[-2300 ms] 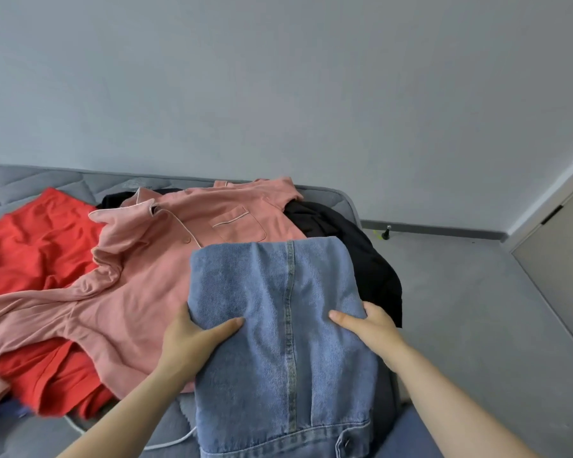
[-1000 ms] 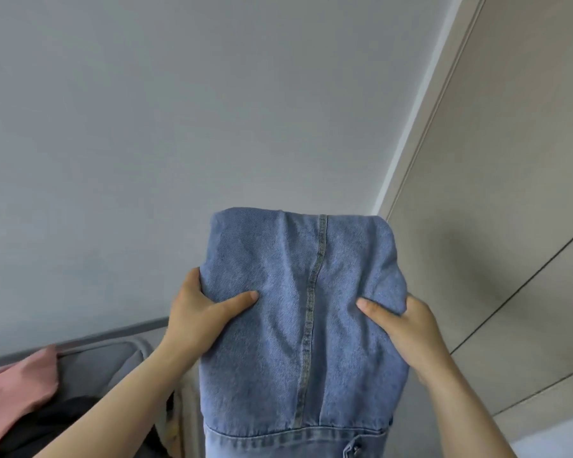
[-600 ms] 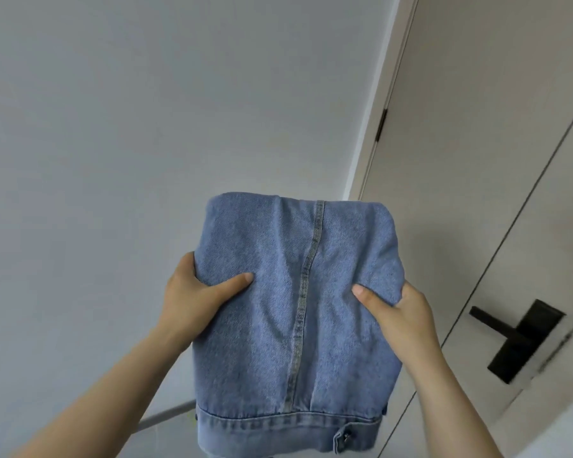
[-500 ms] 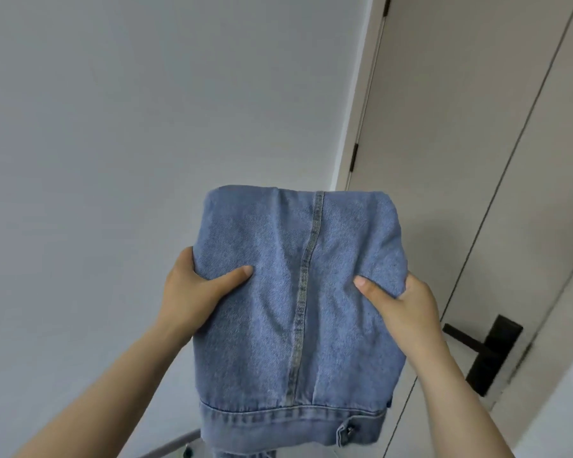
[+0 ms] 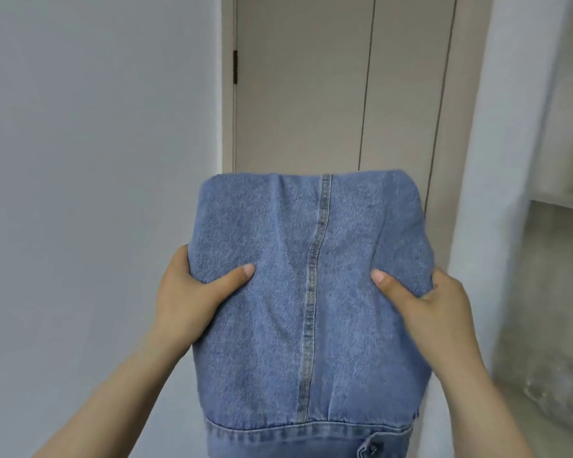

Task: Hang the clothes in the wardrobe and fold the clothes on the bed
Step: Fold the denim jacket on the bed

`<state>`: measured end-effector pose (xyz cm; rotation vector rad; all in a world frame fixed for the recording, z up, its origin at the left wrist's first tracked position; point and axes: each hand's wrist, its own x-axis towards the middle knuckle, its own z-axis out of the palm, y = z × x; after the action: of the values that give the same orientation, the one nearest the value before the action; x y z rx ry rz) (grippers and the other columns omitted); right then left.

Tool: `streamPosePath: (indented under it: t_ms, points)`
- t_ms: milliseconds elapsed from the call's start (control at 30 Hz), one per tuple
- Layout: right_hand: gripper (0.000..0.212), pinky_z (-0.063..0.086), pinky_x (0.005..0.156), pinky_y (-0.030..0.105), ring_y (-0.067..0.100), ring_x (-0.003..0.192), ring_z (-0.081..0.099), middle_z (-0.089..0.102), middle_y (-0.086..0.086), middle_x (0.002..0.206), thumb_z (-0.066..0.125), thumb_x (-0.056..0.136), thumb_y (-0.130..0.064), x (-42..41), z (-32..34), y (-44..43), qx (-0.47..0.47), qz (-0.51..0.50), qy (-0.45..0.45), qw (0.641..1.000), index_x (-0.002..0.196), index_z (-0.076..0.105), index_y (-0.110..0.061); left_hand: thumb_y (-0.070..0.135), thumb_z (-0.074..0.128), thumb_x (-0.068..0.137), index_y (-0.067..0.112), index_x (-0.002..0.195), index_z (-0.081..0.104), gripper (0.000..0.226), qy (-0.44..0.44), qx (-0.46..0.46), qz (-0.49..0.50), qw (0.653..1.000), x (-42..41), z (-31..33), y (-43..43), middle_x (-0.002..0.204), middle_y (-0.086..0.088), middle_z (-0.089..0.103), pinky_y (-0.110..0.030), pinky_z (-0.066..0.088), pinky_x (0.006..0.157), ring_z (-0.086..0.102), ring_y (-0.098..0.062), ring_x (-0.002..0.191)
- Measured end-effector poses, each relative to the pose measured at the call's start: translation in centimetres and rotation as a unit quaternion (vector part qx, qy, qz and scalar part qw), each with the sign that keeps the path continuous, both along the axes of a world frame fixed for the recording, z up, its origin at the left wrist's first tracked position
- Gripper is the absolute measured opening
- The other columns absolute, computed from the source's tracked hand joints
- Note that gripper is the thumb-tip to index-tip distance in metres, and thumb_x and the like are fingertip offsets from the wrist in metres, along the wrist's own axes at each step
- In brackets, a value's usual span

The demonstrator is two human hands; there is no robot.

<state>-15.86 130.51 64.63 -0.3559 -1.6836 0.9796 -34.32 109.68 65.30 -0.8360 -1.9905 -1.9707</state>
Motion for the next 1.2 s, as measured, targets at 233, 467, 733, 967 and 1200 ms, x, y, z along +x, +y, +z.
streamPosePath:
  t_ms: [233, 467, 733, 967, 1200]
  points:
    - [0.017, 0.050, 0.064, 0.015, -0.012, 0.072, 0.063, 0.067, -0.031, 0.071, 0.081, 0.073, -0.027, 2.8, -2.3, 0.5, -0.035, -0.164, 0.026, 0.986, 0.078, 0.065, -0.031, 0.056, 0.079, 0.045, 0.035, 0.106, 0.055, 0.070, 0.015, -0.011, -0.146, 0.989, -1.7, -0.1, 6.8, 0.098, 0.021, 0.064, -0.009, 0.042, 0.058, 0.060, 0.014, 0.076]
    - [0.017, 0.048, 0.060, 0.007, -0.017, 0.070, 0.062, 0.067, -0.030, 0.072, 0.081, 0.074, -0.026, 8.4, -3.2, -0.8, -0.045, -0.287, 0.019, 0.957, 0.083, 0.067, -0.028, 0.056, 0.080, 0.046, 0.040, 0.098, 0.052, 0.061, 0.027, -0.003, -0.260, 0.965, 1.3, -1.6, 11.8, 0.099, 0.023, 0.061, -0.016, 0.045, 0.063, 0.059, 0.013, 0.080]
    - [0.015, 0.042, 0.058, 0.003, -0.019, 0.072, 0.060, 0.066, -0.031, 0.072, 0.081, 0.074, -0.025, 14.9, -3.3, -3.5, -0.020, -0.377, 0.008, 0.926, 0.080, 0.067, -0.028, 0.062, 0.087, 0.041, 0.044, 0.097, 0.054, 0.067, 0.021, 0.025, -0.363, 0.931, 6.1, -3.0, 14.6, 0.097, 0.036, 0.062, -0.018, 0.047, 0.067, 0.061, 0.014, 0.083]
    - [0.018, 0.042, 0.058, 0.002, -0.018, 0.070, 0.061, 0.065, -0.037, 0.074, 0.081, 0.075, -0.025, 19.2, -3.5, -8.7, -0.006, -0.501, 0.021, 0.865, 0.075, 0.064, -0.033, 0.066, 0.084, 0.041, 0.047, 0.097, 0.054, 0.067, 0.022, 0.039, -0.494, 0.868, 10.9, -2.8, 16.4, 0.097, 0.035, 0.063, -0.018, 0.047, 0.066, 0.063, 0.012, 0.083]
    - [0.019, 0.043, 0.058, 0.002, -0.020, 0.071, 0.060, 0.063, -0.040, 0.070, 0.081, 0.074, -0.028, 19.9, -5.3, -15.7, -0.027, -0.617, 0.034, 0.786, 0.074, 0.063, -0.035, 0.066, 0.081, 0.041, 0.046, 0.099, 0.055, 0.066, 0.033, 0.025, -0.598, 0.800, 13.7, -3.9, 16.8, 0.099, 0.032, 0.064, -0.022, 0.048, 0.071, 0.062, 0.012, 0.086]
